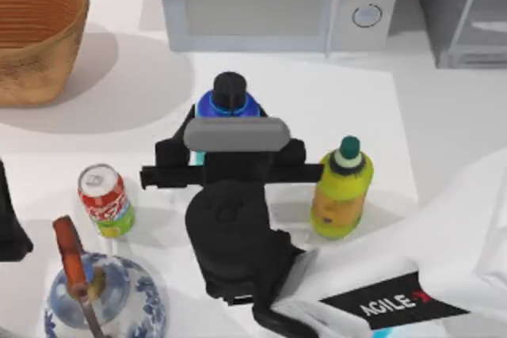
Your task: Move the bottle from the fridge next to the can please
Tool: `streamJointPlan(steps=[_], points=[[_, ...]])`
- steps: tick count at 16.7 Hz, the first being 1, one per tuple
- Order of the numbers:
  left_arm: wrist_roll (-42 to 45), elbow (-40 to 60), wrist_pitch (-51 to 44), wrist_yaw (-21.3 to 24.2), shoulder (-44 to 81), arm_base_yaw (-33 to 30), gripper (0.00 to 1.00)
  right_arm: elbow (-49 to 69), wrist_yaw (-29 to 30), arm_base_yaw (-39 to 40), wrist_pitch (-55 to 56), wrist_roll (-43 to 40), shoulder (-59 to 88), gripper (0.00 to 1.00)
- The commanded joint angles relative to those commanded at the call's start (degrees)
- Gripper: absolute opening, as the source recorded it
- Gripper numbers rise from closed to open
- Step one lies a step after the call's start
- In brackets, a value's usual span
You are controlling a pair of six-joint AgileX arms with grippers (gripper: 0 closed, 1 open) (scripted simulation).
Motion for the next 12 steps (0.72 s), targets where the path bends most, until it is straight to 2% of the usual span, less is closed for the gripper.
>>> streamJointPlan(steps=[4,12], points=[[0.0,0.0,0.0,0.0,0.0,0.0,1.0,-1.0,6.2,2.4,0.0,0.2,3.9,0.0],[0.0,0.0,0.0,0.0,0.0,0.0,1.0,-1.1,6.3,2.5,0.0,0.2,4.0,0.0]])
